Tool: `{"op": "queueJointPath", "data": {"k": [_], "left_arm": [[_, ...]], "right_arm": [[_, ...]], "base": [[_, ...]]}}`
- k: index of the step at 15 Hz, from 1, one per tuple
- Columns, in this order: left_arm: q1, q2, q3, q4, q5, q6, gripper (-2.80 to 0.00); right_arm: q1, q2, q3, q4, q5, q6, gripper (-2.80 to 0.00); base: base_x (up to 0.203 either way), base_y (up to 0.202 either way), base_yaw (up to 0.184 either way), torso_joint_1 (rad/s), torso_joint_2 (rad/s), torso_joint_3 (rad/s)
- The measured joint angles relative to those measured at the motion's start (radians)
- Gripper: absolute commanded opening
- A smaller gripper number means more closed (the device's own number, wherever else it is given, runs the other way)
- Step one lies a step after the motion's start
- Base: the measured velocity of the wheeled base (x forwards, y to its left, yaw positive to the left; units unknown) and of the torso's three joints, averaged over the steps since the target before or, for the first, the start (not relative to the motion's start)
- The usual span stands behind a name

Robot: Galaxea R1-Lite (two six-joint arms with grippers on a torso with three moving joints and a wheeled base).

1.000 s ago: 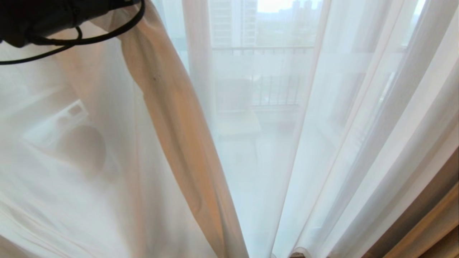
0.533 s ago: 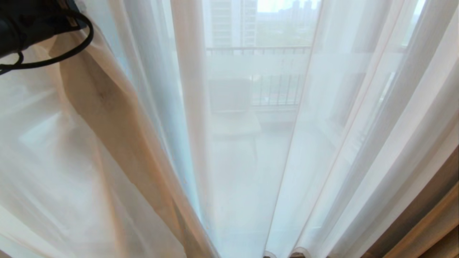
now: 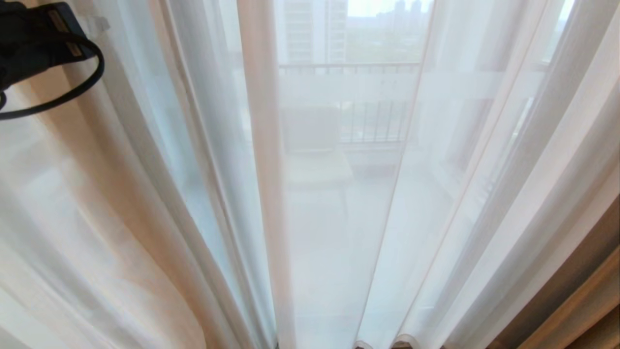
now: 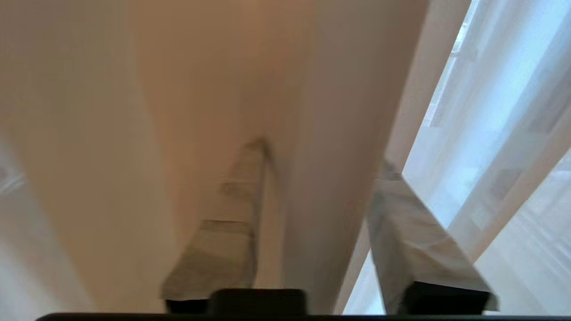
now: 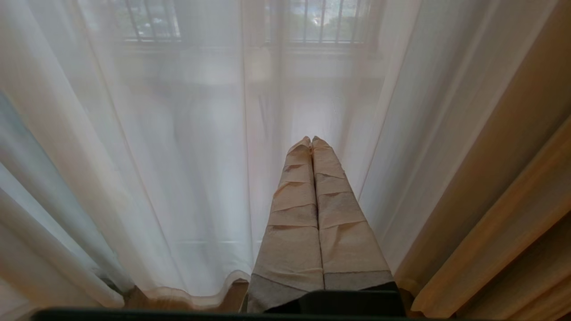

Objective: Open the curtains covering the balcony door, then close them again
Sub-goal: Close the outer curtains on both sides

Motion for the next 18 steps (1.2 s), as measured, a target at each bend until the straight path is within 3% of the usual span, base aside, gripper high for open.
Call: {"op": "queueJointPath", "data": {"k": [8,13,17,18], "left_arm": [[0.001,-0.230,0.192,0.019,0.000,-0.005,0.00],[0.000,-0.501,0.382,0.135,0.000,-0.006,0.00],[0.000,-0.639,0.447,0.219,0.001,-0.006,0.00],[0.000,-0.658,0.453,0.219,0.001,-0.006,-2.80]], "right_arm": [[0.000,0.000,0.000,0.000,0.000,-0.001,-2.80],[0.000,0.000,0.000,0.000,0.000,0.000,-2.80],[0.000,0.000,0.000,0.000,0.000,0.000,-2.80],[0.000,0.000,0.000,0.000,0.000,0.000,-2.80]], "base": [[0.000,0.000,0.000,0.000,0.00,0.000],[0.000,0.000,0.000,0.000,0.00,0.000],[0.000,0.000,0.000,0.000,0.00,0.000],[0.000,0.000,0.000,0.000,0.00,0.000]]}}
